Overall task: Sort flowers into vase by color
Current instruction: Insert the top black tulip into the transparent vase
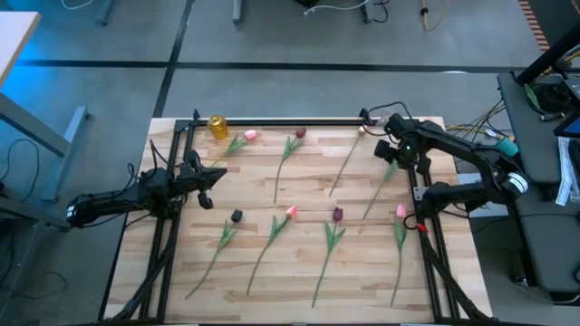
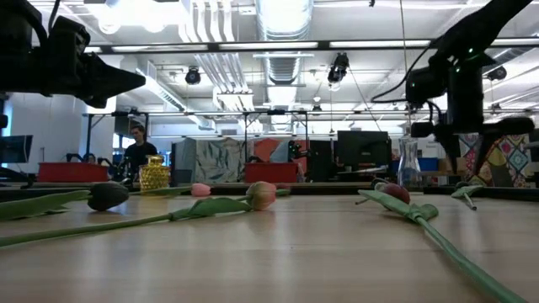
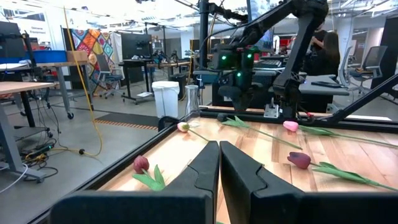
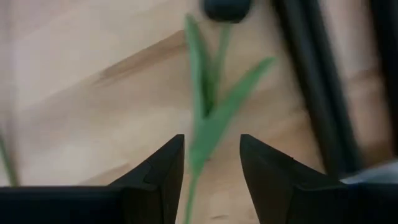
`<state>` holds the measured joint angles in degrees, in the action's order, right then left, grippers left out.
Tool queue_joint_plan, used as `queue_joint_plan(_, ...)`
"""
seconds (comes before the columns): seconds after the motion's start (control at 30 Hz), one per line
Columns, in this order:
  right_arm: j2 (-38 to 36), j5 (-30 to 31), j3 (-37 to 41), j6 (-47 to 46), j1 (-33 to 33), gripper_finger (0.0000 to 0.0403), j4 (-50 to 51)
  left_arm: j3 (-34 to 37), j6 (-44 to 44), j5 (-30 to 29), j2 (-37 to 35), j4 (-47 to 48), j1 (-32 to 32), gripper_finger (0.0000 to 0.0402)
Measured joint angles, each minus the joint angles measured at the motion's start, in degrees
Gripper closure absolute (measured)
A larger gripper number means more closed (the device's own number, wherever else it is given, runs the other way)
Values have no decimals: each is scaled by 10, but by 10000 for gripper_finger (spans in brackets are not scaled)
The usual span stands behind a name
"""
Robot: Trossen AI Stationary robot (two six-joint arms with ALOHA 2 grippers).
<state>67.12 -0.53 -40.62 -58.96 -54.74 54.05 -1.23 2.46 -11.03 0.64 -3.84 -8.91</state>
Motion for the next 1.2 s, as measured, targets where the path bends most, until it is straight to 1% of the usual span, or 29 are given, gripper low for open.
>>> queue_joint_plan(0.07,20,-10,0,11,-8,259,-20,0,-3,0,0,0,0,402)
queue_joint_plan(0.27,80,-10,0,23,-17,257,-27,0,-32,0,0,0,0,402)
queue_joint_plan(0.37,102,-17,0,39,-17,259,-39,0,-42,0,0,-1,0,402)
queue_joint_plan(0.63,146,-30,0,43,-17,277,-70,0,-111,0,0,-3,0,402)
queue_joint_plan(0.83,150,-37,0,66,-17,304,-86,0,-141,-1,0,-10,0,402)
queue_joint_plan(1.03,150,-37,1,97,-17,342,-95,0,-179,-2,0,-19,0,402)
queue_joint_plan(1.1,149,-40,1,106,-17,354,-97,0,-202,-9,0,-19,0,402)
queue_joint_plan(1.2,142,-40,1,120,-17,370,-105,0,-228,-34,0,-17,0,402)
